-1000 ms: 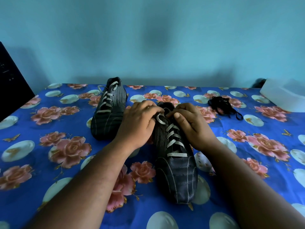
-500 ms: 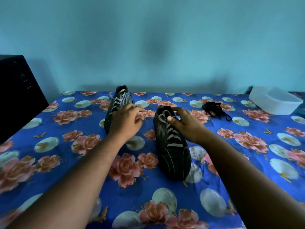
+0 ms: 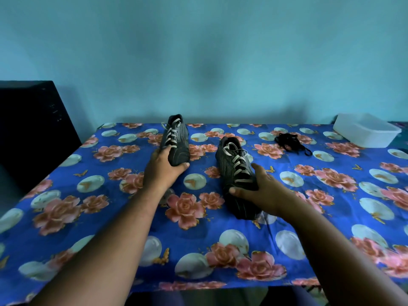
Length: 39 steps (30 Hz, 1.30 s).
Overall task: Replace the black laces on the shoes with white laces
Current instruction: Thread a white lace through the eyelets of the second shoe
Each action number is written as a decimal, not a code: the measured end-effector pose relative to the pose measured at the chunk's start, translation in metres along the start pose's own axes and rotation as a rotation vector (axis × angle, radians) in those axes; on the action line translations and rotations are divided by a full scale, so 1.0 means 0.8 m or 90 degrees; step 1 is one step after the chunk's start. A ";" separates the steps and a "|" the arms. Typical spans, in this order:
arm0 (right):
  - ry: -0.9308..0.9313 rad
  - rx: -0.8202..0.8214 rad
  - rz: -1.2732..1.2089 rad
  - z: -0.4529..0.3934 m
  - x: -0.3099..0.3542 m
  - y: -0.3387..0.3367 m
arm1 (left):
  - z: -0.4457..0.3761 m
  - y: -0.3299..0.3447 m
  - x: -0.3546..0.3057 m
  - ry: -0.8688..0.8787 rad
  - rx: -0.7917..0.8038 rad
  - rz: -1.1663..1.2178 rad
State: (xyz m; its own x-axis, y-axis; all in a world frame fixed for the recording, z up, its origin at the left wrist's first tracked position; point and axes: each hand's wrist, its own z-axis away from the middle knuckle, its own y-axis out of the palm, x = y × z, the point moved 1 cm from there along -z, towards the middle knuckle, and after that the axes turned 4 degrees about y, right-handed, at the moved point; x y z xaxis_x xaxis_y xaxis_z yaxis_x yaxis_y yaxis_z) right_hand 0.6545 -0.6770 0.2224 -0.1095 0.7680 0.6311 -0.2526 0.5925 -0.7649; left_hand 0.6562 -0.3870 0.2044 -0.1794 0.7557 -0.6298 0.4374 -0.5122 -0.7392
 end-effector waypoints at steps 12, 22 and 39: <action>0.025 -0.092 -0.022 -0.021 0.028 0.029 | 0.061 0.010 -0.026 0.053 -0.025 0.024; 0.013 -0.117 -0.131 -0.051 0.034 0.051 | 0.089 0.027 -0.020 0.041 0.050 0.139; -0.011 -0.164 -0.146 -0.068 0.025 0.064 | 0.069 0.050 -0.029 0.050 0.033 0.110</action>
State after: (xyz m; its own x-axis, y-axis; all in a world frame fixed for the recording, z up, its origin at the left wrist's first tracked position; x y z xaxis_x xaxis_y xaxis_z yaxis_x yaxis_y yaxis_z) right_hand 0.6917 -0.6176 0.1889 -0.0949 0.6043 0.7911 -0.0225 0.7931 -0.6086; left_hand 0.6298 -0.4478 0.1762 -0.0362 0.6836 -0.7290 0.4100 -0.6551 -0.6346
